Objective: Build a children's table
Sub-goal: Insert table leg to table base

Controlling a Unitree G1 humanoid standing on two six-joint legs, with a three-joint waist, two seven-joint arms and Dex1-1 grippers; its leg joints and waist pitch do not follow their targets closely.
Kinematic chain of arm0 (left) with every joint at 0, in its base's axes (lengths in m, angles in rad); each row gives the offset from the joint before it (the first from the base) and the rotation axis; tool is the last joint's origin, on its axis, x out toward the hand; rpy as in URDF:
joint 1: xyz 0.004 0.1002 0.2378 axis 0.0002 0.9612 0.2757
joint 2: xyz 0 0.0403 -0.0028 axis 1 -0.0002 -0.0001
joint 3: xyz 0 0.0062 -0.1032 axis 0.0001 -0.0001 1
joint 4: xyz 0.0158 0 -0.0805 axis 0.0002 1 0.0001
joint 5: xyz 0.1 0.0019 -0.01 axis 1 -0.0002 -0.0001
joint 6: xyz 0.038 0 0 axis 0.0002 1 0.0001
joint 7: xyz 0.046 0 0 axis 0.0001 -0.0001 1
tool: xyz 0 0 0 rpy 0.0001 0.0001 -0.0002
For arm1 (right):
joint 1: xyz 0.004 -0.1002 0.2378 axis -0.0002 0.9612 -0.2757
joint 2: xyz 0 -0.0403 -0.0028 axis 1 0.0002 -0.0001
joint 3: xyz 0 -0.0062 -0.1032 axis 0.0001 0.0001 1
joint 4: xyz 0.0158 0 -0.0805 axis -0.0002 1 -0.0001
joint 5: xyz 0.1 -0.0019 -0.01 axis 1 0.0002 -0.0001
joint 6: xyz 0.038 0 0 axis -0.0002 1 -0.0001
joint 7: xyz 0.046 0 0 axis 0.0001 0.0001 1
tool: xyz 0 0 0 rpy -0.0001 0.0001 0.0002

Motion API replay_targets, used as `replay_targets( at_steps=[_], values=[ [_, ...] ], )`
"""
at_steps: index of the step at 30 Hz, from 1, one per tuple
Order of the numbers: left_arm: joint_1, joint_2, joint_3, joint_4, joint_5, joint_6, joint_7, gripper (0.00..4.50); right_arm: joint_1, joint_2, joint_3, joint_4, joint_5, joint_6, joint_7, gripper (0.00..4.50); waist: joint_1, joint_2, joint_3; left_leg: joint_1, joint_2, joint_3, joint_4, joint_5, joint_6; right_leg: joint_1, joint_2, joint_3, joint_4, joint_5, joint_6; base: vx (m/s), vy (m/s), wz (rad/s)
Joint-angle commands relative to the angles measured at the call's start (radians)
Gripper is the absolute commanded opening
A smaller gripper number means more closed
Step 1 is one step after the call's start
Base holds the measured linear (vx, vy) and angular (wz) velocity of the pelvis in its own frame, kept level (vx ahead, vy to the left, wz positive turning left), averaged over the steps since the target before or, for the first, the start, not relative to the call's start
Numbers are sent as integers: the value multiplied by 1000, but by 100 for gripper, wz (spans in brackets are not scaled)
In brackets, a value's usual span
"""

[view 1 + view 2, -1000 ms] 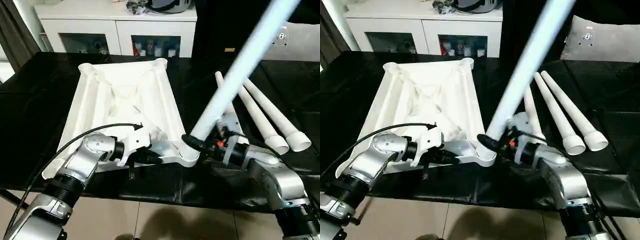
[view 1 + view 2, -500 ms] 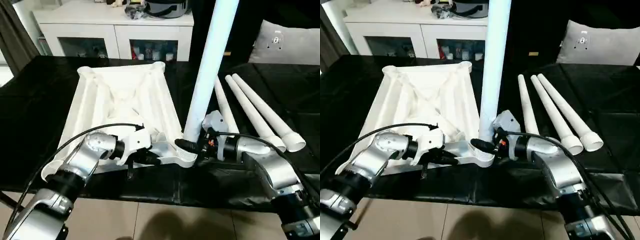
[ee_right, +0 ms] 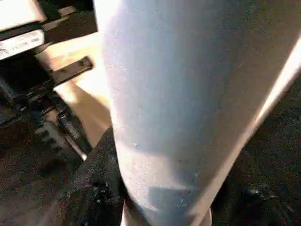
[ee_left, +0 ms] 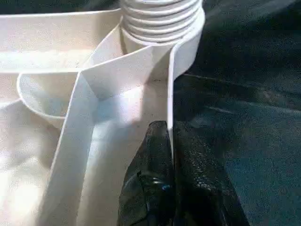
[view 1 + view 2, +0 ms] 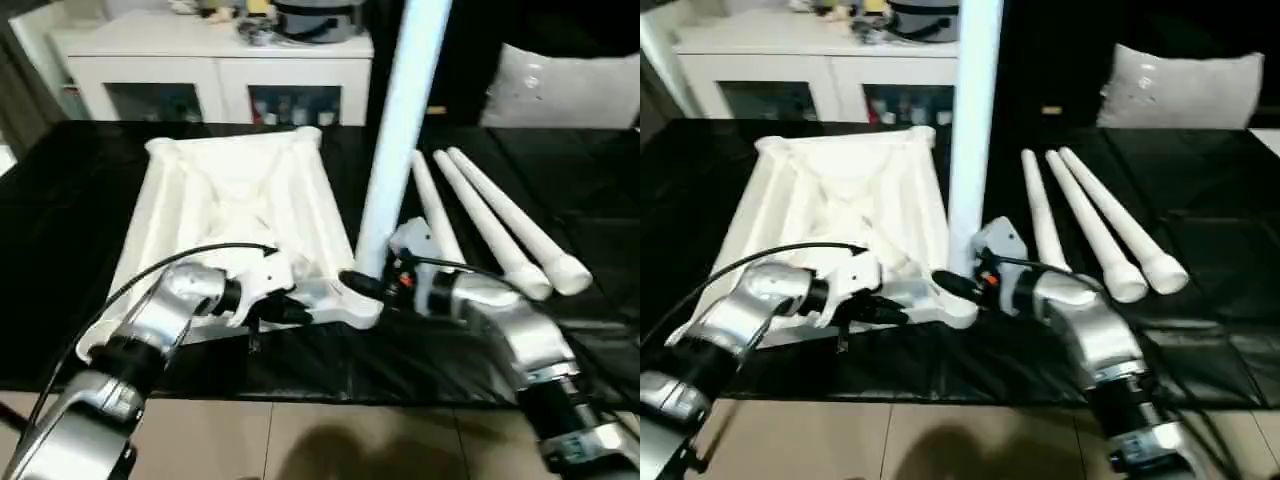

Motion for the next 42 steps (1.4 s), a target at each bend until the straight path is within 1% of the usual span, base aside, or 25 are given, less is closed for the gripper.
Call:
replay_targets(
  at_steps=[1, 6, 10, 11, 12, 13, 14, 15, 16, 17, 18, 19, 20, 21, 22, 23, 24, 25, 26, 27, 29, 31, 32, 36, 42],
  values=[
    [41, -1, 90, -143, -44, 97, 108, 0, 50, 12, 2, 161, -66, 56, -109, 189, -8, 17, -34, -4, 54, -43, -100, -556, -33, 24, -100, 31, -98, -583, -97, 0, 0, 0],
    [177, -61, 73, -386, -28, 243, 198, 0, -17, 86, -53, 275, -61, 47, -251, 189, -43, 17, -23, 19, 40, -39, -83, -626, -16, 2, -97, -5, -130, -679, -47, 0, 0, 0],
    [198, -106, -1, -501, 27, 316, 244, 0, -78, 141, -72, 340, -57, 47, -292, 189, -74, 35, -13, 23, 54, -55, -100, -758, -21, 17, -77, -56, -137, -653, 2, 0, 0, 0],
    [190, -108, -8, -506, 37, 327, 256, 0, -85, 144, -68, 345, -57, 46, -289, 189, -75, 33, -11, 7, 67, -63, -120, -802, -23, 36, -74, -53, -112, -596, -3, 0, 0, 0],
    [185, -109, -12, -509, 43, 336, 266, 0, -89, 147, -66, 349, -56, 44, -287, 189, -58, 51, -12, -35, 102, -75, -177, -894, -42, 84, -71, -15, 4, -405, -46, 0, 0, 0],
    [174, -109, -12, -503, 53, 346, 284, 0, -94, 148, -62, 354, -55, 43, -281, 189, -42, 33, -7, -27, 104, -64, -193, -914, -48, 63, -72, 23, 27, -340, -67, 0, 0, 0],
    [174, -109, -12, -503, 53, 346, 284, 0, -94, 148, -62, 354, -55, 43, -281, 189, -33, 24, -4, 3, 72, -41, -169, -890, -57, 21, -70, 25, -31, -478, -66, -24, -59, 8],
    [165, -107, -11, -497, 62, 354, 299, 0, -97, 148, -56, 359, -57, 39, -274, 189, -39, -14, -4, 99, -20, -11, -7, -628, -32, -84, -104, -11, -186, -931, 21, 41, -75, 2],
    [161, -105, -10, -494, 67, 360, 307, 0, -99, 148, -51, 362, -60, 34, -269, 189, -58, -27, 9, 82, -40, -7, 81, -385, 7, -72, -148, -53, -233, -1109, 75, 41, -75, 2],
    [158, -103, -8, -491, 70, 364, 312, 0, -99, 146, -45, 366, -65, 27, -266, 189, -57, -2, -2, 65, -24, -13, 67, -356, 13, -29, -157, -78, -230, -1067, 91, 10, -1, -32],
    [158, -102, -4, -496, 77, 384, 318, 0, -105, 147, -47, 384, -75, 11, -267, 189, -84, 12, -6, -17, 26, -36, -4, -457, 5, 58, -114, -171, -189, -869, 164, 104, 69, -43],
    [158, -104, -1, -498, 79, 396, 323, 0, -109, 147, -50, 393, -77, 5, -266, 189, -29, 61, -3, -116, 121, -101, -156, -760, -14, 145, -84, -33, 118, -323, 29, 104, 69, -43],
    [158, -106, 1, -500, 78, 404, 325, 0, -113, 148, -52, 398, -77, 1, -266, 189, -18, 70, -5, -86, 121, -79, -182, -851, -23, 107, -65, -27, 114, -183, -23, 90, 16, -13],
    [158, -109, 6, -499, 76, 417, 329, 0, -118, 149, -55, 408, -74, -5, -264, 189, 5, 48, -3, -44, 114, -60, -193, -897, -14, 80, -59, 29, 138, -262, -25, 3, -94, 22],
    [157, -111, 9, -496, 74, 424, 334, 0, -122, 151, -59, 415, -72, -13, -259, 189, 19, -28, 17, 96, 3, 2, 10, -626, -49, -101, -69, 28, -141, -944, 57, 3, -94, 22],
    [155, -111, 10, -486, 75, 422, 338, 0, -126, 154, -62, 423, -72, -31, -257, 189, -21, -11, 24, 161, -70, -9, 201, -283, 4, -184, -152, 16, -238, -1276, 41, 161, -85, 15],
    [154, -110, 9, -483, 75, 420, 338, 0, -127, 155, -62, 425, -73, -36, -257, 245, -30, -19, 17, 69, -46, -27, 153, -269, 27, -58, -193, 37, -195, -1192, 53, 235, 64, -38],
    [154, -111, 10, -479, 75, 418, 341, 0, -128, 155, -61, 427, -76, -44, -256, 259, -17, 5, -18, 20, -1, -43, 26, -348, 29, 55, -175, 4, -119, -922, 82, 235, 64, -38],
    [152, -109, 9, -474, 76, 417, 344, 0, -131, 156, -59, 432, -76, -51, -254, 265, -19, 18, -21, 30, 50, -74, -44, -392, 55, 36, -124, -3, -70, -595, 43, 108, 115, -34],
    [151, -108, 8, -471, 77, 417, 347, 0, -133, 156, -57, 435, -76, -55, -253, 265, -11, 33, -37, 58, 54, -59, -54, -325, 50, 23, -116, 8, -66, -346, -49, 21, 29, 22],
    [148, -107, 9, -467, 77, 419, 356, 0, -136, 159, -56, 443, -80, -65, -243, 295, -12, 20, -40, 42, 50, -47, -63, -201, 49, 32, -118, 22, -52, -155, -146, 9, 3, 26],
    [147, -106, 15, -463, 78, 420, 359, 0, -135, 159, -55, 445, -83, -74, -230, 309, -16, -1, -21, 54, 22, -24, -67, -404, 41, 4, -103, 16, -109, -592, -96, -9, -16, 18],
    [147, -106, 15, -463, 78, 420, 359, 0, -135, 159, -55, 445, -83, -74, -230, 315, -15, 1, -25, 44, 23, -29, -71, -389, 44, 12, -107, 18, -108, -601, -89, 0, 0, 0],
    [149, -91, 29, -452, 73, 402, 355, 0, -132, 149, -51, 438, -83, -86, -202, 351, -5, -1, -49, 14, 42, -29, -68, -125, 80, 20, -109, 36, -65, -261, -197, 54, -12, 6],
    [136, -75, 35, -416, 66, 372, 348, 0, -112, 117, -52, 398, -81, -108, -162, 394, 10, -7, -63, -11, 33, -22, -42, 80, 181, 26, -108, 30, -40, -66, -268, 36, -14, 4]
  ],
)
